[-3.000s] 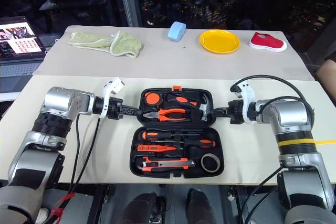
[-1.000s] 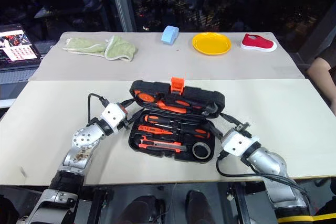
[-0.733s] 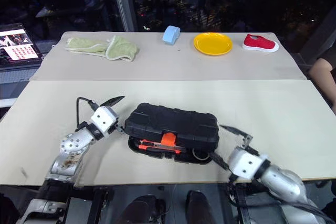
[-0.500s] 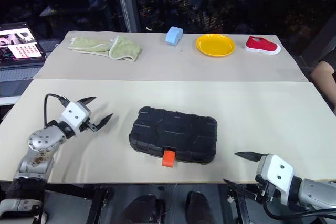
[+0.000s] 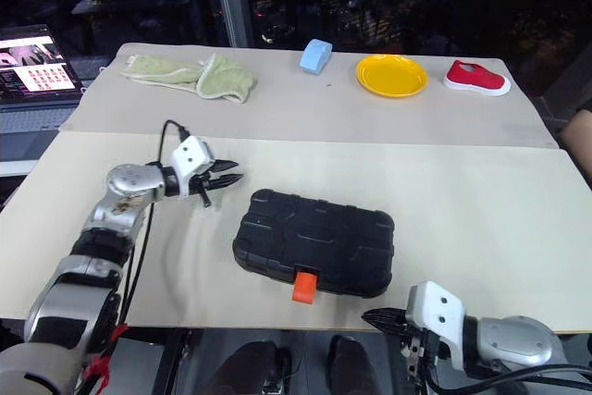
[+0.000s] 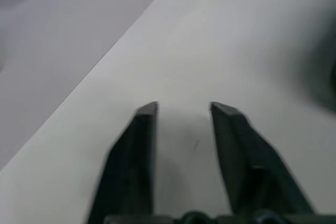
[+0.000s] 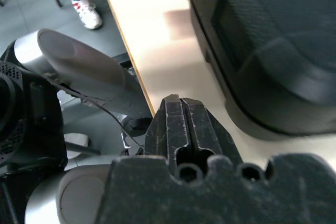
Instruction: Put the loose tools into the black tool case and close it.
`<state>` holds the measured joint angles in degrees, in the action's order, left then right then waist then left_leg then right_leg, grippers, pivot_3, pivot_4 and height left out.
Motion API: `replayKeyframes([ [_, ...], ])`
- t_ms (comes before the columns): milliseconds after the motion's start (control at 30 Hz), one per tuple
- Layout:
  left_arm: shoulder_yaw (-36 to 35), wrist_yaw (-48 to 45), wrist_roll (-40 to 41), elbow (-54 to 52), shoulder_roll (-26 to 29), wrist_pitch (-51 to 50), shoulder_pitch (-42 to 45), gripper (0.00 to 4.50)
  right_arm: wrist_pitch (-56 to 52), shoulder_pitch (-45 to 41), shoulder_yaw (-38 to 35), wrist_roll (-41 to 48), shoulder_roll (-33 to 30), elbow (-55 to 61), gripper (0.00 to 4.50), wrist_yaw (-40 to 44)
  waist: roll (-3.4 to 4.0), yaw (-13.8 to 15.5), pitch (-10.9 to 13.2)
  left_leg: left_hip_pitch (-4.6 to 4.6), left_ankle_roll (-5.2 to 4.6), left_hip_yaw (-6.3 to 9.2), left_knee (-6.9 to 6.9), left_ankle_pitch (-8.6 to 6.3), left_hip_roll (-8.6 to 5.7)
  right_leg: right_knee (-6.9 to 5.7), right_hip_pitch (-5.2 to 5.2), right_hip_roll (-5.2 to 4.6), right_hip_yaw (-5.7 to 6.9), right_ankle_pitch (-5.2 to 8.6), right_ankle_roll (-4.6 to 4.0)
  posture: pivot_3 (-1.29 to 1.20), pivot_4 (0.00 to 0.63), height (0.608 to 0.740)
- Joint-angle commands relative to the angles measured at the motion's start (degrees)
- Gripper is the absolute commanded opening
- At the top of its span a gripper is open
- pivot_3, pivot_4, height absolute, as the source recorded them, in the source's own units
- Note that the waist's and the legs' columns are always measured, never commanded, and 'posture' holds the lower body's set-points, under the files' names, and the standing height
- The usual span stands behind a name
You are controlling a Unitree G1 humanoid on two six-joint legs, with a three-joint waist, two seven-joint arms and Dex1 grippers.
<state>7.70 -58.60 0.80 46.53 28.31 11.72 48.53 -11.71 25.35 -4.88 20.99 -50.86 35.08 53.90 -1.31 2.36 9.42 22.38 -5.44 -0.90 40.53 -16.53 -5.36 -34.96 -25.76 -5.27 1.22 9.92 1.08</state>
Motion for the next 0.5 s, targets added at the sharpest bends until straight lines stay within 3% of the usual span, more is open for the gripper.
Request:
replayKeyframes([
  [33, 0.95, -2.16, -1.16, 4.56, -1.83, 3.42, 4.59, 0.07, -0.85, -2.63, 1.56, -1.35, 0.72, -0.65, 0.00, -0.55, -0.01, -0.05, 0.00, 0.05, 0.00, 0.00, 0.06, 0.00, 0.00, -0.03, -0.04, -0.02, 0.03, 0.00, 0.00, 0.00, 0.150, 0.732],
  [233, 4.29, -8.98, -2.62, 5.96, -5.33, 4.20, 7.27, 0.07, -1.29, -10.95, 6.53, -7.96, 1.47, -6.61, 0.00, -2.59, -0.02, -0.16, 0.01, 0.06, -0.01, 0.01, 0.29, -0.01, 0.02, -0.06, 0.07, -0.02, -0.08, -0.05, 0.08, 0.00, 0.150, 0.732],
  [500, 9.21, -27.19, -0.81, -9.37, -0.09, 0.30, -1.02, 0.07, 0.12, -21.49, 5.16, -12.05, 3.70, -16.06, 0.00, -6.33, -0.06, -1.82, 0.01, 0.01, -0.05, 0.00, 0.34, -0.01, 0.07, -0.10, 0.10, 0.01, -0.24, -0.13, 0.01, 0.00, 0.150, 0.732],
])
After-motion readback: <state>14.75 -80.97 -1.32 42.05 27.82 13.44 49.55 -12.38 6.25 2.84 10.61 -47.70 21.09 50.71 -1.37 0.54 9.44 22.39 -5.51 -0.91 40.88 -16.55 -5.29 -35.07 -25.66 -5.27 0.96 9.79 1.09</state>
